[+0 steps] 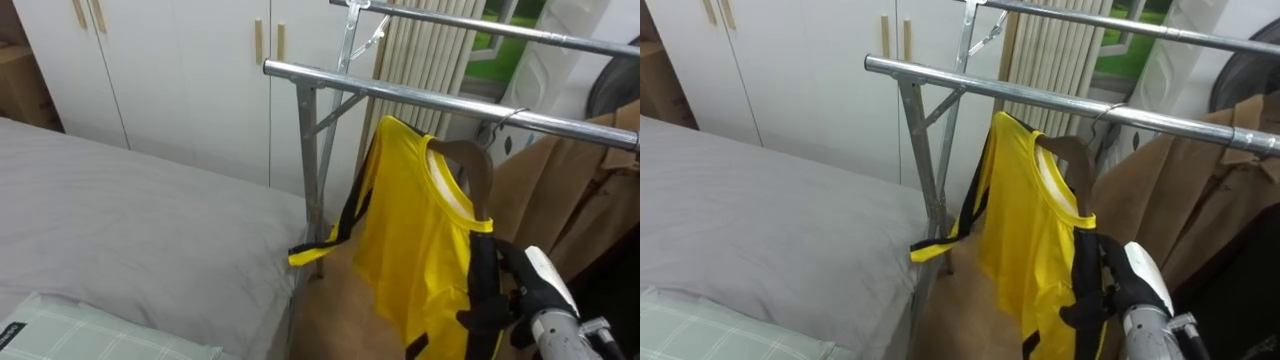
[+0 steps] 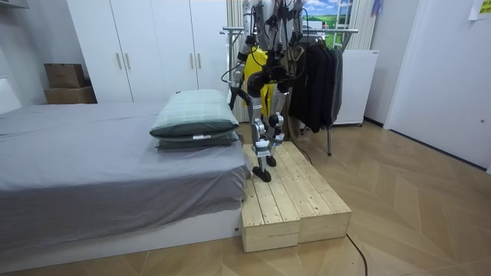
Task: Hang clothes
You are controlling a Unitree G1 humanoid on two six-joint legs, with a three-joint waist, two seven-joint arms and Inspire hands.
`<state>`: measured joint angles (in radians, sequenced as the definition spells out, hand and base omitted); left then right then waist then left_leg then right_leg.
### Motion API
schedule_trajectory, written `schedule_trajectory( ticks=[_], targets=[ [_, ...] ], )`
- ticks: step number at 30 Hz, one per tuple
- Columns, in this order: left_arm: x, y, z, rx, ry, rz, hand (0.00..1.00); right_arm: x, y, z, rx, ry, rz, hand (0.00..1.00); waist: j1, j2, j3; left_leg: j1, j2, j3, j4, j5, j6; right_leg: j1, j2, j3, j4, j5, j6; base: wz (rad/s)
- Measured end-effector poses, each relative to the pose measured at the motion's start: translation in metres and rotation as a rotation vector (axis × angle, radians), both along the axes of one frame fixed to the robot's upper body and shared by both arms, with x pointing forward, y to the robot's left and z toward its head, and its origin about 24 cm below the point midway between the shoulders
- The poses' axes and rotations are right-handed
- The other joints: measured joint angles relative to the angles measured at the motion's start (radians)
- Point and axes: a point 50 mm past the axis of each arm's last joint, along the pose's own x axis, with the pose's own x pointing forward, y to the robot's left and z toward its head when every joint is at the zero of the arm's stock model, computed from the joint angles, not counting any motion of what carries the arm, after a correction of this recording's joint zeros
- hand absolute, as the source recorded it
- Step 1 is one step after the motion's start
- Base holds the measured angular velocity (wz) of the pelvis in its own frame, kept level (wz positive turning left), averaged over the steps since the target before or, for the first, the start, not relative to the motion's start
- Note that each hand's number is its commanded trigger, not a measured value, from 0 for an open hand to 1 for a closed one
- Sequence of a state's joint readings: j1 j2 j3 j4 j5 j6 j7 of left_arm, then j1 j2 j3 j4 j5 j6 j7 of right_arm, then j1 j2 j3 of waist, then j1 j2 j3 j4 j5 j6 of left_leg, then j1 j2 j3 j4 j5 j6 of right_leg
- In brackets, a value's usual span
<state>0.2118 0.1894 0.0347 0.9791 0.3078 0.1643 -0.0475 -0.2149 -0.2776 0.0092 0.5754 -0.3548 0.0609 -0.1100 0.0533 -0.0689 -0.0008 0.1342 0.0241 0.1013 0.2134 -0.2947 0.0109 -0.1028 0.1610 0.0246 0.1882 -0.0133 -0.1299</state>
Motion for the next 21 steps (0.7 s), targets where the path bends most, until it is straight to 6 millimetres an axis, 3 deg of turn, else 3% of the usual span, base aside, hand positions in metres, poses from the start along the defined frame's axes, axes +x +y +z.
schedule_trajectory(
  ticks=[6,10,16,21],
  targets=[
    [-0.005,0.000,0.000,-0.001,0.011,0.003,0.00,0.000,-0.008,0.006,-0.002,-0.034,-0.044,0.00,-0.026,0.003,-0.0006,0.005,0.001,0.002,-0.008,0.001,-0.001,-0.001,0.002,0.001,0.003,0.001,-0.006,-0.01],
    [-0.007,0.000,-0.001,0.000,0.017,0.006,0.00,0.005,-0.010,0.028,-0.029,-0.149,-0.069,0.00,-0.049,0.003,-0.0003,0.004,0.001,0.004,-0.010,0.001,0.000,-0.003,0.004,0.006,0.005,-0.004,0.000,-0.01],
    [-0.010,-0.001,-0.001,-0.004,0.021,0.011,0.00,0.002,-0.010,0.066,-0.053,-0.346,-0.082,0.00,-0.055,0.007,-0.0031,0.001,0.000,0.011,-0.010,0.000,0.001,-0.011,0.006,0.015,0.009,-0.004,0.000,-0.02],
    [-0.012,-0.002,-0.001,-0.007,0.020,0.020,0.00,-0.001,-0.014,0.081,-0.033,-0.437,-0.126,0.00,-0.063,0.010,-0.0048,0.001,0.000,0.011,-0.009,0.000,0.001,-0.011,0.005,0.016,0.012,-0.003,-0.001,0.00]
  ],
)
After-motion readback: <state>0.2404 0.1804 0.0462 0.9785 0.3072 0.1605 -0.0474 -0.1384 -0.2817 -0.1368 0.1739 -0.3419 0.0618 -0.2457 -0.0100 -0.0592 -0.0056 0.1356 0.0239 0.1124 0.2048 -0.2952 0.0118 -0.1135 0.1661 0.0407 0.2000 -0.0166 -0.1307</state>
